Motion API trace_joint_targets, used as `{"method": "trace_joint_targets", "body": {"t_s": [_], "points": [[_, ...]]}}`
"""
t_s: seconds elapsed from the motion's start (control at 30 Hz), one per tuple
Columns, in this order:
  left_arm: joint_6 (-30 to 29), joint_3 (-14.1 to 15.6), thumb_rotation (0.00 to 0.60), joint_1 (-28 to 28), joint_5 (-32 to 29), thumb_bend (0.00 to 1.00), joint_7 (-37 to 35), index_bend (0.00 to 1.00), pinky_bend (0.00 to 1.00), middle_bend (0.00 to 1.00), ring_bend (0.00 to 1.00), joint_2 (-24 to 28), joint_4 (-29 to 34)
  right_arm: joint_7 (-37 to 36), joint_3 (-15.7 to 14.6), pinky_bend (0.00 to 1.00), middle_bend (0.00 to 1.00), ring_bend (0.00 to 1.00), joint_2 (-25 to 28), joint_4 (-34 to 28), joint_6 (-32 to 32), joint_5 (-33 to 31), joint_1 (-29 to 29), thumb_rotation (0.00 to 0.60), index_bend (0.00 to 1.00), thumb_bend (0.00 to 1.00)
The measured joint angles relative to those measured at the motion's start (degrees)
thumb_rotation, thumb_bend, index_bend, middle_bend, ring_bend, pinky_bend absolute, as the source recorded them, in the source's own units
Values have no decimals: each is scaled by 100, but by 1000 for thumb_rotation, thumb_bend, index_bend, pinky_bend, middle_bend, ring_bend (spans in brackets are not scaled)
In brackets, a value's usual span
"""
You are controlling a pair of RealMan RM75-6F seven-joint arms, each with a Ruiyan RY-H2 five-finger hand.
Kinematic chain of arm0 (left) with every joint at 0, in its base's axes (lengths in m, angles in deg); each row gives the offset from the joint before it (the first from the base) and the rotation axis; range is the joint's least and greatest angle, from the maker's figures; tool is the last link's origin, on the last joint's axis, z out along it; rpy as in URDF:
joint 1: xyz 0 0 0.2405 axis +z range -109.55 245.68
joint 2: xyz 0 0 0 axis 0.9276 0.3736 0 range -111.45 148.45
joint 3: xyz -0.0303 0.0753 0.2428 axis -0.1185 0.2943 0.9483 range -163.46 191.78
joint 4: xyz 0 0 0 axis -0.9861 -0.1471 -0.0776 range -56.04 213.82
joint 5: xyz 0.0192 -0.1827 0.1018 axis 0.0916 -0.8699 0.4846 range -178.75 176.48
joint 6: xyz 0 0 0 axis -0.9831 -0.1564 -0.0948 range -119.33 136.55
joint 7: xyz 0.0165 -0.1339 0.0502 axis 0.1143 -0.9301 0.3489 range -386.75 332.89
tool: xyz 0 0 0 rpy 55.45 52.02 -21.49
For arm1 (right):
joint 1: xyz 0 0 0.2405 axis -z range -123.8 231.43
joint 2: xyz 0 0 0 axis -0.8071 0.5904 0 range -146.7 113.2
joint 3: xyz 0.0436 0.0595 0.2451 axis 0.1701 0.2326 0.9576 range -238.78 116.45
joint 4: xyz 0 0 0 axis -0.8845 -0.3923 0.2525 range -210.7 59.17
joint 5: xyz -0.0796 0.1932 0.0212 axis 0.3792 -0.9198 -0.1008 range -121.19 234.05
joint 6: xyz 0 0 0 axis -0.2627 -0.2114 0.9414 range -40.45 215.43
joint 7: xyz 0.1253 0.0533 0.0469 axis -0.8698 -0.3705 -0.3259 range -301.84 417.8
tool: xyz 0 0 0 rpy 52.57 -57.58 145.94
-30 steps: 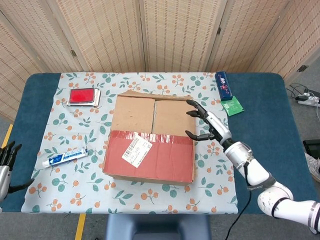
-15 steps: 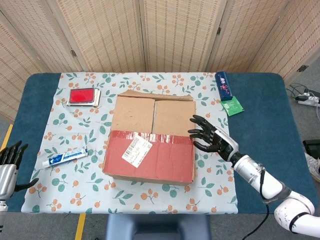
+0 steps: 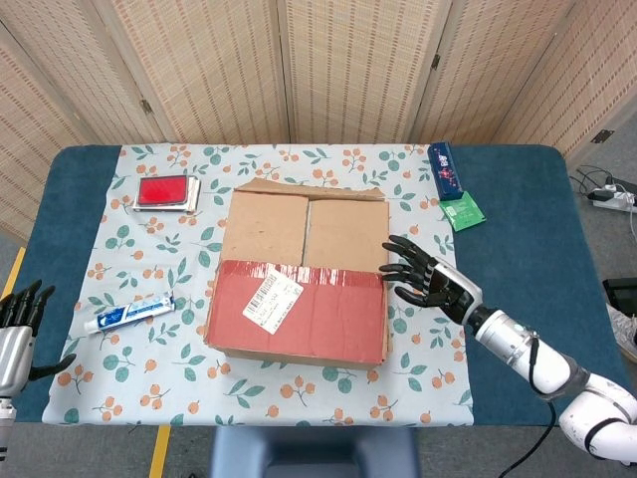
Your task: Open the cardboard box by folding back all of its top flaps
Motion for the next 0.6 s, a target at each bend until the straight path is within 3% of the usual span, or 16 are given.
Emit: {"method": "trace_joint_targets", "body": {"t_s": [0.23,0.6], "points": [[34,-3,600,-17,-36,135,26,0,0,37,59,-14,-13,-502,-482,164,56,180,-8,386,476,115,-398,600,0,394],[46,-24,600,-22,-98,135,9,0,0,37,58,-12,-46,-922,-900,164,45,176,-287,791,640,-146,-796,600,0,394]]}}
